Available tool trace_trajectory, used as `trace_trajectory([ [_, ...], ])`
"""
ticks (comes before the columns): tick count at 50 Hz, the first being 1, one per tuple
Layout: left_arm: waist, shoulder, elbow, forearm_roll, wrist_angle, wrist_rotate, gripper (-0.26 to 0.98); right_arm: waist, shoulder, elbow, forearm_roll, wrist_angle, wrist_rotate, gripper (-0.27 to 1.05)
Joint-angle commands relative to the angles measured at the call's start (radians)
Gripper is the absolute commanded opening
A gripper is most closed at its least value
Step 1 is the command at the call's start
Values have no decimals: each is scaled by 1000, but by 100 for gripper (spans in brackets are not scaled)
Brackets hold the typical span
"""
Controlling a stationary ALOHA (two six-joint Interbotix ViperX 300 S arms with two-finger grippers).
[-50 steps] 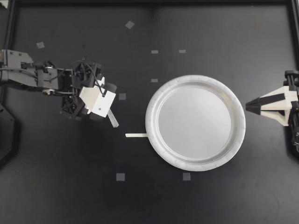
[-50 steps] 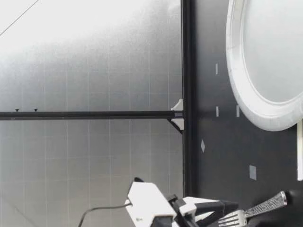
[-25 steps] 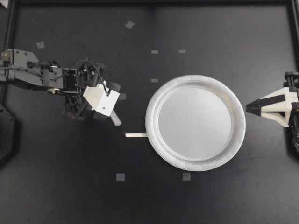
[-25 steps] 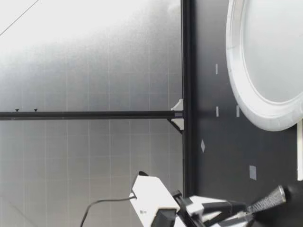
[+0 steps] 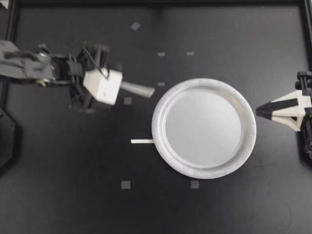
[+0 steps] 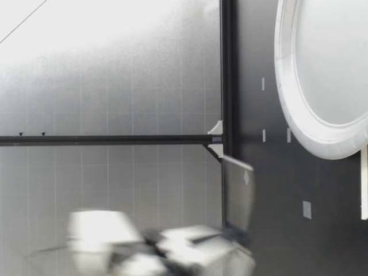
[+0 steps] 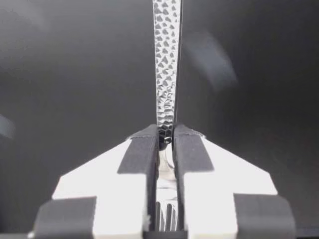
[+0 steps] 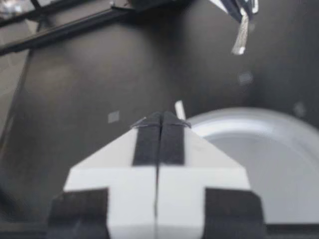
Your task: Pick up the fork and place it on the plate.
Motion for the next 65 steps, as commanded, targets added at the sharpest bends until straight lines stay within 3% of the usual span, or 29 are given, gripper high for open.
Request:
trace_trajectory([
  [1, 2, -75, -15, -101, -199, -77, -11, 2, 26, -61, -15, -23, -51, -9],
  [7, -32, -78, 31, -179, -428, -189, -11, 2, 29, -67, -17, -64, -84, -6],
  [12, -78, -54, 41, -190, -546, -285, -11, -2, 31, -64, -15, -101, -95, 4],
  [23, -147, 17, 3, -192, -655, -492, -11, -44, 75, -64, -17, -138, -115, 52],
  [27, -166, 29, -9, -193, -655, -580, -11, -60, 104, -80, -31, -109, -152, 63],
  [34, -190, 35, -25, -196, -655, -830, -11, -84, 146, -117, -161, -87, -341, 62],
  [38, -201, 35, -21, -196, -661, -1072, -11, -129, 158, -156, -244, -72, -525, 63],
  [44, -235, 41, -11, -184, -693, -1385, -11, -212, 153, -181, -313, -43, -795, 64],
  [49, -276, 54, -20, -172, -764, -1523, -11, -249, 141, -183, -356, -54, -1011, 64],
  [57, -339, 138, -129, -166, -900, -1712, -11, -255, 221, -184, -391, -103, -1374, 64],
  [65, -345, 216, -206, -109, -910, -1824, -11, -255, 322, -176, -374, -270, -1442, 64],
])
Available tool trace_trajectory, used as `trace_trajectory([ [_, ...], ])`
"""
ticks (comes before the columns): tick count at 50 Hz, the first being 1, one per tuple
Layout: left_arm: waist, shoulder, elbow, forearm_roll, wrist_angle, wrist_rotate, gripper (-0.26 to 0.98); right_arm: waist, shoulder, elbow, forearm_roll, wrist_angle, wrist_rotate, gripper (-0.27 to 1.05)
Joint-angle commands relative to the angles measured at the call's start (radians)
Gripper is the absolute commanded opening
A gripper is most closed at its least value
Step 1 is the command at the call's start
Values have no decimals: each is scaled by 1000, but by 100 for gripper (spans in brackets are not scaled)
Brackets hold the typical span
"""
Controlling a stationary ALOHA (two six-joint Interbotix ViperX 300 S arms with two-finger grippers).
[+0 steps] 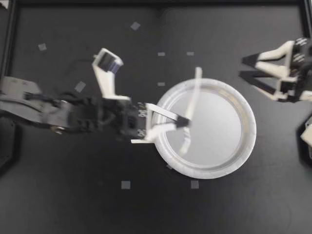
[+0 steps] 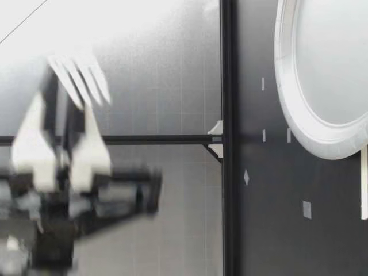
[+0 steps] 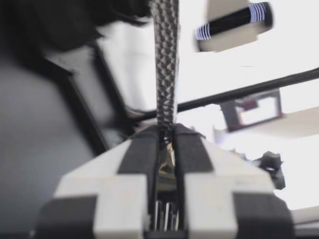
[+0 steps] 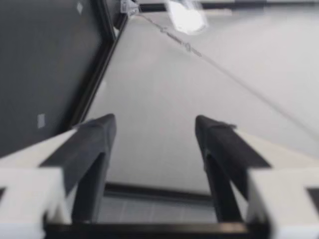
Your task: Pick up the fork and place it on the plate.
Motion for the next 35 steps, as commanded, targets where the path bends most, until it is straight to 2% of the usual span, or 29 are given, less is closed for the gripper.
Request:
trace_trajectory([
  [1, -2, 37, -75, 40, -21, -69, -11, -6, 87, -18, 9, -164, -32, 64],
  [16, 9, 48, -74, 43, -15, -146, -11, -2, 120, -6, 8, -256, -34, 64],
  [27, 26, 67, -100, 44, -15, -146, -11, 61, 121, 8, 11, -256, -29, 63],
  [35, 28, 84, -115, 46, -15, -147, -11, 66, 120, 14, 26, -256, -29, 63],
])
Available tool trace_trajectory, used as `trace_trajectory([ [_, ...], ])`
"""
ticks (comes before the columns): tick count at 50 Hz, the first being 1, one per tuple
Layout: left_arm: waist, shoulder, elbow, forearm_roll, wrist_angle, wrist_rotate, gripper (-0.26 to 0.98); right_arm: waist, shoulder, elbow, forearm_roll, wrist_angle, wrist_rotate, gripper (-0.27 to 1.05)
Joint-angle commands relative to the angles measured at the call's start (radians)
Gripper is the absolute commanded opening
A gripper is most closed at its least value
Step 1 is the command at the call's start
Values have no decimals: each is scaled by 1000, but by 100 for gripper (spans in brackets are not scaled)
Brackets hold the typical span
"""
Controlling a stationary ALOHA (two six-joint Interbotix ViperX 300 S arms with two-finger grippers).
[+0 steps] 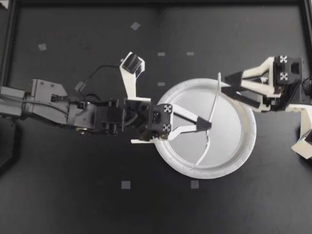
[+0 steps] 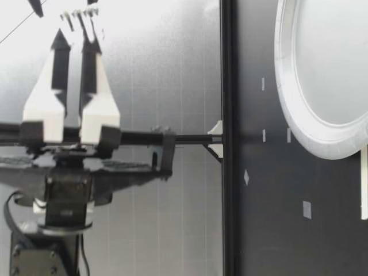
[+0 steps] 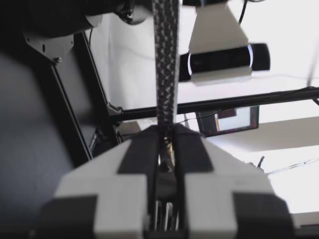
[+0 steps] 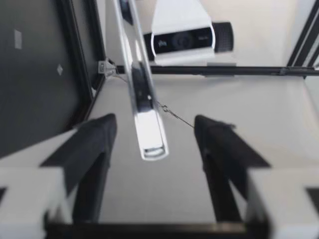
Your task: Pick up the fork and place it on the plate.
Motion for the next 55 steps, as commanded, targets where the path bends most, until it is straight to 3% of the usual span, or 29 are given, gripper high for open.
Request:
trace_trajectory([
  [1, 5, -9, -31, 3, -6, 3, -11, 8, 0, -11, 17, -6, 3, 63],
  [23, 0, 17, -77, 31, 5, 0, -11, 8, 15, -8, 17, 41, 2, 43],
  [39, 0, 20, -74, 34, 9, 3, -11, 8, 23, -8, 35, 114, 8, -7],
  [55, 2, 8, -89, 106, 28, 91, -5, 8, 2, -2, 71, 117, 11, -8],
])
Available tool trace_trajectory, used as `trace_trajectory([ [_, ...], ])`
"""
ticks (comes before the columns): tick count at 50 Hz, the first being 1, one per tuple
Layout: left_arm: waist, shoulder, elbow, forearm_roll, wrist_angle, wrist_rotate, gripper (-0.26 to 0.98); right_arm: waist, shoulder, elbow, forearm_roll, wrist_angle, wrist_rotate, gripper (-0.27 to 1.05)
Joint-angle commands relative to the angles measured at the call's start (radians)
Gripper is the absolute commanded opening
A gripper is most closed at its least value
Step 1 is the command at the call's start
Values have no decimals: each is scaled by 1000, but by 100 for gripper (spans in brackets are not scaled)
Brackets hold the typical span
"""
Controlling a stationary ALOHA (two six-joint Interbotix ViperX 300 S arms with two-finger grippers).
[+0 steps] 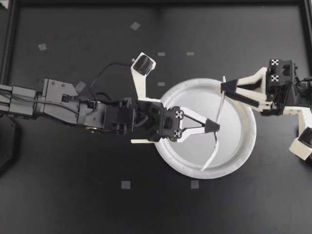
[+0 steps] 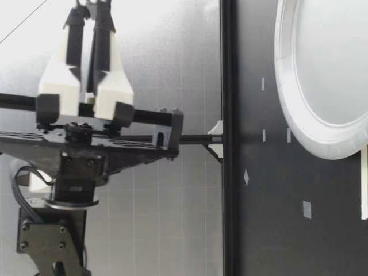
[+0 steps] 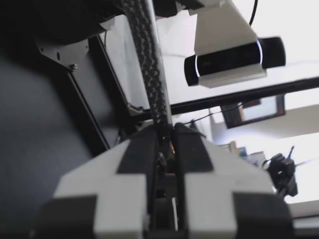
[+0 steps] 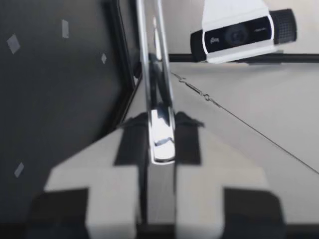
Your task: Pick up the fork and place it on the plate.
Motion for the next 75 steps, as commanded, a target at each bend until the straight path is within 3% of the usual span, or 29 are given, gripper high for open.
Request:
trace_trajectory([
  [1, -3, -35, -37, 35, -8, 25, -3, -5, -6, -6, 18, 2, 5, -8],
  [8, -5, -38, -31, 86, -15, 25, 22, -5, 6, -6, 41, 5, 20, -8],
  [12, 0, -40, -26, 117, -17, 25, 53, -3, 11, -8, 51, 0, 44, -8],
  [14, 6, -38, -20, 120, -15, 26, 74, -2, 9, -6, 51, -2, 63, -8],
  [18, 23, -41, 0, 126, -17, 28, 95, 9, 8, -5, 51, 5, 87, -8],
  [22, 51, -57, 26, 163, -15, 60, 90, 21, 9, 0, 51, 12, 124, -8],
  [27, 103, -107, 61, 272, 34, 163, 88, 40, -6, 11, 60, 48, 192, -8],
  [34, 143, -233, 84, 359, 298, 367, 89, 63, -87, 6, 152, 256, 383, -8],
  [39, 135, -295, 84, 362, 463, 508, 89, 64, -156, 3, 161, 471, 471, -8],
  [45, 112, -328, 92, 364, 515, 618, 89, 64, -222, 23, 172, 713, 520, -8],
  [55, 31, -307, 49, 364, 468, 663, 89, 63, -249, 83, 262, 905, 554, -8],
  [65, -63, -244, 2, 364, 411, 729, 89, 43, -172, 117, 353, 923, 595, -8],
  [75, -124, -241, -3, 364, 336, 785, 89, 29, -55, 123, 365, 922, 635, -8],
])
